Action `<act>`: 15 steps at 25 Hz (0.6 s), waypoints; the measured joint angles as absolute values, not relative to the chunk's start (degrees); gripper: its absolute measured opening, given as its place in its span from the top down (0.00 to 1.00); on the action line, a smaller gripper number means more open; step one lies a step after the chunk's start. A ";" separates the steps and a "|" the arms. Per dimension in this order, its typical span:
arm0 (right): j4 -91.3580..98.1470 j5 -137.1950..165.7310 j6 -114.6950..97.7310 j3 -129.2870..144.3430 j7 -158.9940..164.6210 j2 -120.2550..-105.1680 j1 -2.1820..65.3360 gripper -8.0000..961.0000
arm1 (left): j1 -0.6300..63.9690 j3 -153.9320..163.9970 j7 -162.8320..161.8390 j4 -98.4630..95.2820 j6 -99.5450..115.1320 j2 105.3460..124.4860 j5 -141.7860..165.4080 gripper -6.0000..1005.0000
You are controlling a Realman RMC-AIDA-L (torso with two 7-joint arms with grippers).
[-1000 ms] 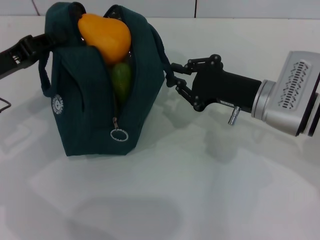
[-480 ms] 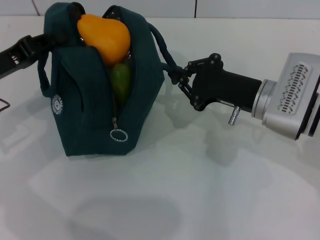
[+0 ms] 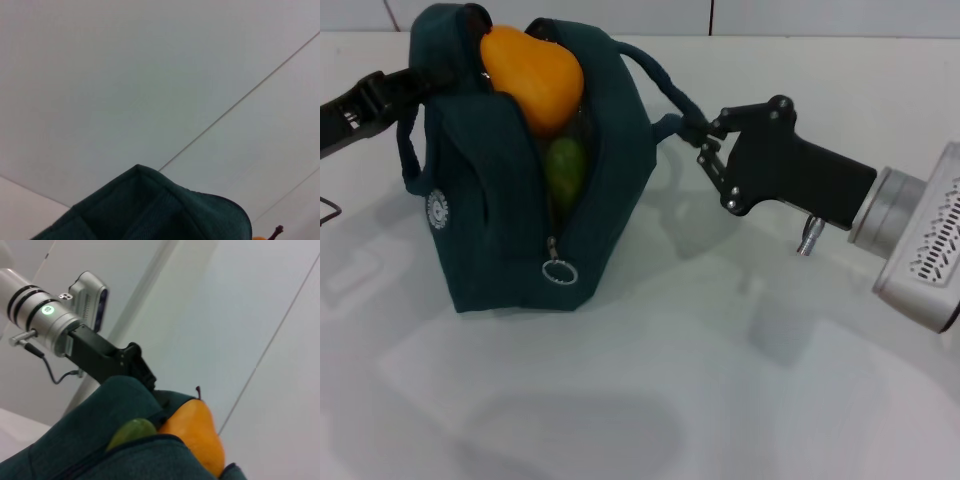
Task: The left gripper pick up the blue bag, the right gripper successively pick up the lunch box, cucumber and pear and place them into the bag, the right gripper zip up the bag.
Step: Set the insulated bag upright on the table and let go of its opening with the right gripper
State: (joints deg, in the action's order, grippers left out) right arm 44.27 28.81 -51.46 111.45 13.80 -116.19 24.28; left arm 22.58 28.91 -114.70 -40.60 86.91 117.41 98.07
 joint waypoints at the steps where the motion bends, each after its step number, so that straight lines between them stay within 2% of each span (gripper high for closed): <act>1: 44.35 28.09 -51.57 111.45 13.06 -116.19 23.93 0.95 | 22.59 28.91 -114.70 -40.61 86.92 117.42 98.07 0.89; 15: 45.91 19.76 -52.54 110.89 2.44 -116.22 18.99 0.96 | 21.63 28.88 -114.94 -40.60 86.93 117.34 97.19 0.89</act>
